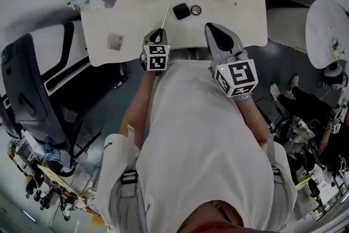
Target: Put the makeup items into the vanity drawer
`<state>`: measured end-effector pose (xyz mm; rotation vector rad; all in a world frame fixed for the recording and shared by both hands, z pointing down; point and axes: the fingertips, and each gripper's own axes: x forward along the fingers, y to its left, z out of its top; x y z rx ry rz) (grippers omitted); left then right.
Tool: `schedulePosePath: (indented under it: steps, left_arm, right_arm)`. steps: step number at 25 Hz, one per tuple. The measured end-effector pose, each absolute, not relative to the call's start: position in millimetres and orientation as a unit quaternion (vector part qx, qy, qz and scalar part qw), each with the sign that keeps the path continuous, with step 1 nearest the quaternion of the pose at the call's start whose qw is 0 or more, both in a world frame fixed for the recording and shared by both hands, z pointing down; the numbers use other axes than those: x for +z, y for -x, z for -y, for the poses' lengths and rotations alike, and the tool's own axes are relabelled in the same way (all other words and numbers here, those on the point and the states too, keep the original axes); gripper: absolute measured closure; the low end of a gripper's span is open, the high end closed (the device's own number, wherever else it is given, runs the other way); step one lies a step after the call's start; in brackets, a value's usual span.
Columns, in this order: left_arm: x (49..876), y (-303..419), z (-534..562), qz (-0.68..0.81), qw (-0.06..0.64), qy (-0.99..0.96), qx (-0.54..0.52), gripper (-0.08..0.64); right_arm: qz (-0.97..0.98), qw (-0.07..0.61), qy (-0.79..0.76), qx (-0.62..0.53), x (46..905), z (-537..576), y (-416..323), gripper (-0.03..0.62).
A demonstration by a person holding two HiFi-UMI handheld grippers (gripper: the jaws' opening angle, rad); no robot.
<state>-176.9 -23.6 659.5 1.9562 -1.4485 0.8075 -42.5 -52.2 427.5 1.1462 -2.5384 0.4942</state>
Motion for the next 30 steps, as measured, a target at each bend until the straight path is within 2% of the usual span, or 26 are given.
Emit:
schedulePosePath:
  steps: [18,30]
  left_arm:
    - [611.6,59.2,76.1,0.398,0.174,-0.824,0.365,0.528]
    - [618.1,-24.6,110.3,0.353,0.191,-0.818,0.413,0.526]
  right_arm:
    - [0.822,0.127,-0.52,0.193,429.9,50.7,-53.1,0.584]
    - [0.799,0.118,-0.551,0.208,430.9,61.9,-118.6,0.584]
